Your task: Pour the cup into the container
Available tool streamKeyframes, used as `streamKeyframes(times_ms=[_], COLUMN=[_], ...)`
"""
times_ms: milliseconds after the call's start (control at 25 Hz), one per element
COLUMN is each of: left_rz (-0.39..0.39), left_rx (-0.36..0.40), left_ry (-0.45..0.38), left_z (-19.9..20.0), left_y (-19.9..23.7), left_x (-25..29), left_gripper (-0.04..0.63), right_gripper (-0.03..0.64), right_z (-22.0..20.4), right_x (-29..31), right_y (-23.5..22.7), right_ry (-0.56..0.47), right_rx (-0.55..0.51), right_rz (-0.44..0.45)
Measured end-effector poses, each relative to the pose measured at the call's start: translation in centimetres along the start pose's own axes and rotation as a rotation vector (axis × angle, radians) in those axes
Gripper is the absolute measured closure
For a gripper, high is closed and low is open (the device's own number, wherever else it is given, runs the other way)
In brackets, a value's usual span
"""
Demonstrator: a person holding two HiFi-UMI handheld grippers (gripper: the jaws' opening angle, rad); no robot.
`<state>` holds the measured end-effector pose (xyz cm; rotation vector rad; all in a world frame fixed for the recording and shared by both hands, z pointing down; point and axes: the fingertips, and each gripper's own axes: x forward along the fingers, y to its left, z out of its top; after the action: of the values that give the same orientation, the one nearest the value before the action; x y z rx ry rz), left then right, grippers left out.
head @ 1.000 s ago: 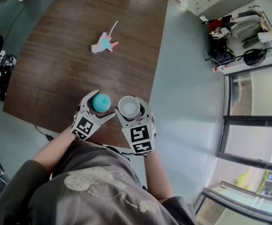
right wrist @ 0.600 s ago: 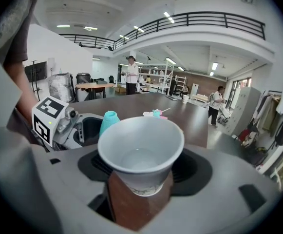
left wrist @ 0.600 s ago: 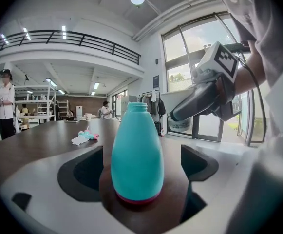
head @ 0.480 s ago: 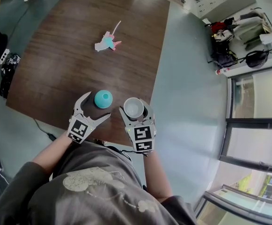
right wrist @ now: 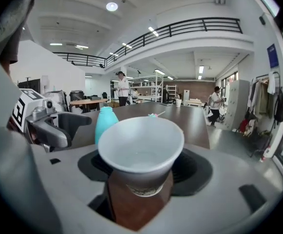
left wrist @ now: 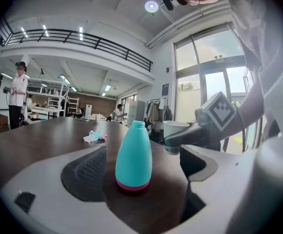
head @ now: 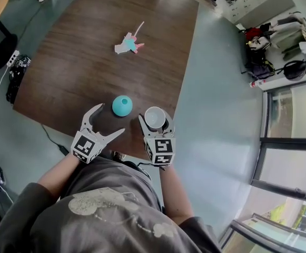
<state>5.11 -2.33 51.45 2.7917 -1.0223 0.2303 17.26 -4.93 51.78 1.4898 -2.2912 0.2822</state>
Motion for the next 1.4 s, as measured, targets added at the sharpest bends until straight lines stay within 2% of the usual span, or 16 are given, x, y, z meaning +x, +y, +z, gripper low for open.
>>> streamKeyframes(times_ms=[80,160,280,320,480,680,800,1400], left_rz=[0.018,0.053,0.117,0.129,0.117,0.159,0.174,0.247], left_rx=[-0.008,-0.005,0.008,0.005,-0.022,-0.019,-0.029,-0.017], left_ry=[-0.021,-0.034,-0.034,-0.031,0.002,0.034,0.046,0.071], left_z=[0.8,1.4,1.9,1.9,0.9,0.3,0.1,-0.2], left_y=[-0.3,-0.3,0.4,0.6,0.2,0.5,0.7,1.2], left_x=[-0.1,-0.5,-1.2,-1.4,-1.3,-1.3,-1.3,-2.0], left_gripper=[0.127,0.172,0.307,0.325,0.367,0.524,0.579,0.588], right_gripper=[0.308,0.308,0.308,0.308,0.308,0.308,0.308,0.308], right_z=[-1.0,-1.9,-2.4,-2.5,-2.9,-3.2,-3.4,-4.4], right_x=[0.2,0.6,1.3,1.5,1.9,2.3,2.8,3.4], right_y=[-0.6,-1.2,-1.4,-1.4,-1.0,-0.7,-0.5,-0.6], right_ry=[0.012,0.032,0.033,0.031,0.02,0.003,-0.002,-0.029], right_rx=[0.005,0.002,0.009,0.013,0.007,0.011,0.018,0.078], right_rz=[-0.017,-0.038,-0.044,-0.042,-0.022,-0.002,0.009,0.046])
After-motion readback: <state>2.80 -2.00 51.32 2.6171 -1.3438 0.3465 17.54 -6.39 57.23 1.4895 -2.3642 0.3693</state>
